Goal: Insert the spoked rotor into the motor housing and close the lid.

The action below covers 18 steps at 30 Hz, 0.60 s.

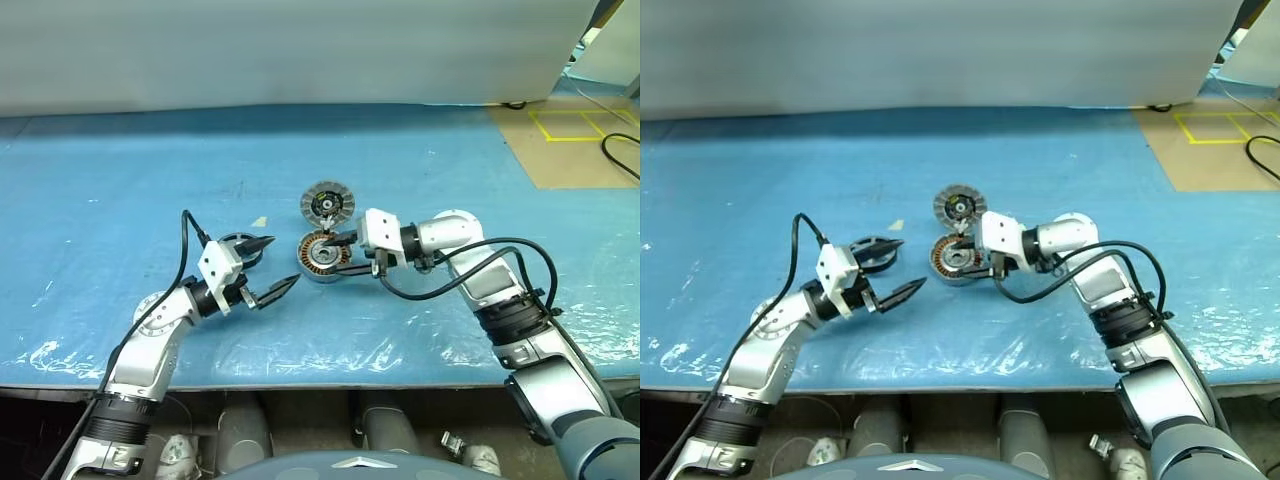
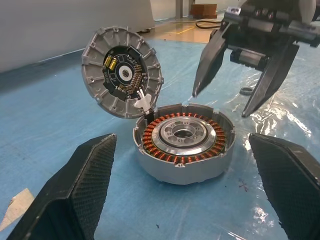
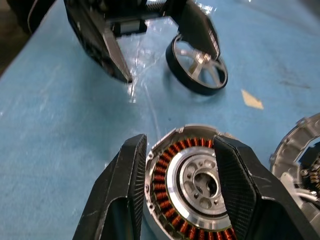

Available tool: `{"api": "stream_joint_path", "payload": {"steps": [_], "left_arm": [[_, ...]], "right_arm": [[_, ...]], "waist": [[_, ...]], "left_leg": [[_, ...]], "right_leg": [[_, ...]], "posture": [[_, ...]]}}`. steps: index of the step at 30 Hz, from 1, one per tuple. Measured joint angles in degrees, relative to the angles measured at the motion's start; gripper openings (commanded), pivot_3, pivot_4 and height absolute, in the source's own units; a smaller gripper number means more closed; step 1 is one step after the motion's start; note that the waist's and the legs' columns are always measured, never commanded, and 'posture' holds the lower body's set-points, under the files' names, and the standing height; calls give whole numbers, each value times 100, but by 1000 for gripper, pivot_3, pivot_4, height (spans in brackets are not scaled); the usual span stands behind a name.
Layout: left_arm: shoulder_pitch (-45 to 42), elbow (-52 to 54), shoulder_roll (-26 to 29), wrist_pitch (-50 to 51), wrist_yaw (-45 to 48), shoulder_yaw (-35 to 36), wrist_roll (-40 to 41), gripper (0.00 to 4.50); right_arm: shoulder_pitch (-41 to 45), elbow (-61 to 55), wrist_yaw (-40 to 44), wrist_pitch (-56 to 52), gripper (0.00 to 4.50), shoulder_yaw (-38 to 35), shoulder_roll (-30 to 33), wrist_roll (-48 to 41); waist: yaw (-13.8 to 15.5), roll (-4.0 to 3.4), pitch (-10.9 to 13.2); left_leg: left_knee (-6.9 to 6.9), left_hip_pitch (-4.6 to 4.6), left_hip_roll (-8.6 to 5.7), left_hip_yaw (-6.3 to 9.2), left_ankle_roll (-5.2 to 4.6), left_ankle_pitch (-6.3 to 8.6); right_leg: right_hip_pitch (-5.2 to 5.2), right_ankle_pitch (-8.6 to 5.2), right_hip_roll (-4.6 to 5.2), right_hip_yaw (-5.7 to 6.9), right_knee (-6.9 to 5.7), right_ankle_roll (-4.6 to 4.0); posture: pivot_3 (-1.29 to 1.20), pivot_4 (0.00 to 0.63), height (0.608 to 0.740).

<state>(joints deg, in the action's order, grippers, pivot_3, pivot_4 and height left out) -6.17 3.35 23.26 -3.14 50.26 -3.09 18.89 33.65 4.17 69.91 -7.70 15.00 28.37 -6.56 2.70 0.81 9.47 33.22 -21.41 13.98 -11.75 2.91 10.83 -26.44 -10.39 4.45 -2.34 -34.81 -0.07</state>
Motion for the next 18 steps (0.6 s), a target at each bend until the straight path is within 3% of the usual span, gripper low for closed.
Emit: {"api": "stream_joint_path", "payload": {"steps": [10, 18], "left_arm": [[-53, 16, -79, 86, 205, -194, 16, 4500], [-193, -102, -138, 101, 328, -264, 16, 4500]], "right_arm": [[-1410, -679, -1166, -608, 2227, -1210, 459, -383], [-2391, -690, -1912, -599, 2227, -1663, 775, -237]], "waist": [[35, 0, 0], [-1, 0, 0]], "left_leg": [[-2, 9, -7, 2, 1, 0], [-9, 15, -11, 3, 1, 1]], "right_leg": [[12, -1, 4, -3, 5, 2], [14, -5, 3, -7, 12, 9]], "posture": [[0, 150, 740], [0, 150, 740]]}}
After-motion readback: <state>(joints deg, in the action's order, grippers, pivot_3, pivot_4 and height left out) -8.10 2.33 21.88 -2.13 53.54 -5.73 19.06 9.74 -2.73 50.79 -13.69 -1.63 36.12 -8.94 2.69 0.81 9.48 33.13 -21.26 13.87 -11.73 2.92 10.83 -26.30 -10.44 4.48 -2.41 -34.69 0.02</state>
